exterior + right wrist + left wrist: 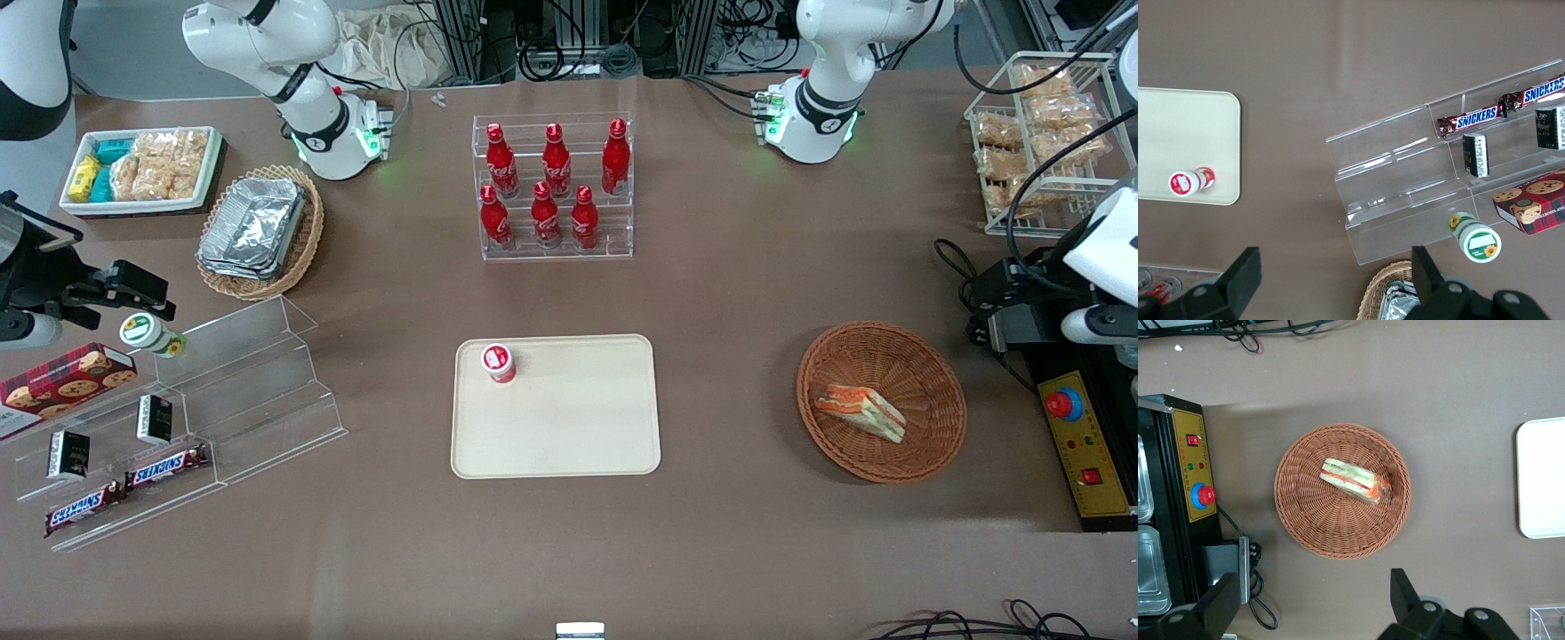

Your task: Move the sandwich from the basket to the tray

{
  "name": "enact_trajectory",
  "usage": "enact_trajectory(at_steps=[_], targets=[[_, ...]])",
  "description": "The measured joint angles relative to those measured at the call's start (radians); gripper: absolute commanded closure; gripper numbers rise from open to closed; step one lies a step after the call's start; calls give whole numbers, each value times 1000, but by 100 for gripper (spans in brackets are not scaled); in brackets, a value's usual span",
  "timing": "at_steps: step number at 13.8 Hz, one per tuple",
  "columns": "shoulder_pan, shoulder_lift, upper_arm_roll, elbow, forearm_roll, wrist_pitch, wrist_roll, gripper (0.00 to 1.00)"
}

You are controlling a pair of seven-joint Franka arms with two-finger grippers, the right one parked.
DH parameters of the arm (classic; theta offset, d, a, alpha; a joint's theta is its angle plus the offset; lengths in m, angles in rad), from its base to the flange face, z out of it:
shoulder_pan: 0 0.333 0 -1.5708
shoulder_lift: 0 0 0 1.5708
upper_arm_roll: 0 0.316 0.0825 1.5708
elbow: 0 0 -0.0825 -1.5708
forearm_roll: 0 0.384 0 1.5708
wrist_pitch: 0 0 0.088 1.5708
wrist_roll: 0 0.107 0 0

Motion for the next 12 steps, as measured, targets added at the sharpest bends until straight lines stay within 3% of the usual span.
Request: enact_trajectory(at_steps=[12], targets=[[-1,9,6,-55,-2,-25,2,0]])
